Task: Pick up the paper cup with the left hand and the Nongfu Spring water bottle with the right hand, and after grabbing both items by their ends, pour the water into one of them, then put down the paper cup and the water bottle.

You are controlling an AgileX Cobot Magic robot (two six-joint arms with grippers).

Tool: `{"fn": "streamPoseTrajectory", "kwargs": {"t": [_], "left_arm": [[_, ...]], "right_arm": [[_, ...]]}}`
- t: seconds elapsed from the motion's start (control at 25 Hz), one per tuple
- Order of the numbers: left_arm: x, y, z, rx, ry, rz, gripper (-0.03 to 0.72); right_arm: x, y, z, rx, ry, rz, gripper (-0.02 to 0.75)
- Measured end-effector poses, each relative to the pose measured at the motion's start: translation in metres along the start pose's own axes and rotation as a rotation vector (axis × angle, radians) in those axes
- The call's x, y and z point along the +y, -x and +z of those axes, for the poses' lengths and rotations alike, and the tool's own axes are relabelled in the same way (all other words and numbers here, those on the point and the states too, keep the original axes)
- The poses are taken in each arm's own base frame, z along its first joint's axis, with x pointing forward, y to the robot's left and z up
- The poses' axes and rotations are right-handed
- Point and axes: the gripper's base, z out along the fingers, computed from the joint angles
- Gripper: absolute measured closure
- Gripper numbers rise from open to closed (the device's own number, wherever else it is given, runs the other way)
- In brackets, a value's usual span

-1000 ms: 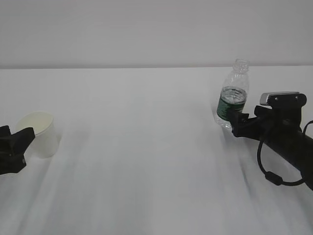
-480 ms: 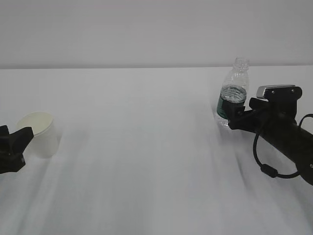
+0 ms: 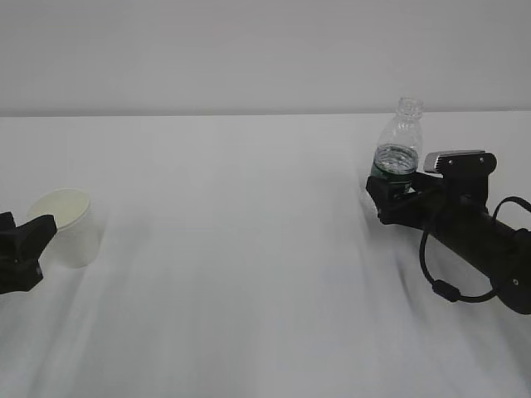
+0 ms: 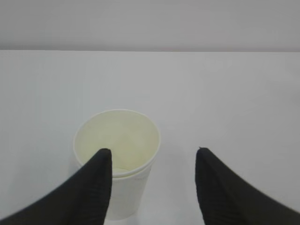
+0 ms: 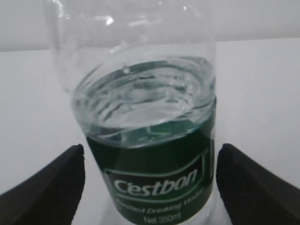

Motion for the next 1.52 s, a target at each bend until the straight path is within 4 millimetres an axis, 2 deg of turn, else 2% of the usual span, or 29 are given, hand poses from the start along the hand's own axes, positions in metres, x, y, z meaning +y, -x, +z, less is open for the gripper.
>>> {"fn": "streamPoseTrajectory", "kwargs": {"t": [0.2, 0.68, 0.96, 1.28, 1.52], "left_arm": [[0.0, 0.0, 0.0, 0.0, 0.0, 0.0, 0.281], [0.0, 0.0, 0.0, -0.002, 0.0, 0.002, 0.281], [0.0, 0.0, 0.0, -0.002, 0.0, 0.002, 0.281], [0.0, 0.0, 0.0, -0.002, 0.0, 0.006, 0.281], [0.0, 0.0, 0.0, -0.002, 0.0, 0.014, 0.281]], "right_arm": [[-0.001, -0.007, 0.003, 0.015, 0.002, 0.011, 0.078], [-0.005, 0.01, 0.019, -0.061, 0.005, -0.006, 0.079], [-0.005, 0.01, 0.019, -0.062, 0.005, -0.005, 0.087], [-0.006, -0.008, 0.022, -0.021, 0.002, 0.014, 0.092], [-0.006, -0.009, 0.022, -0.018, 0.002, 0.02, 0.099]]}}
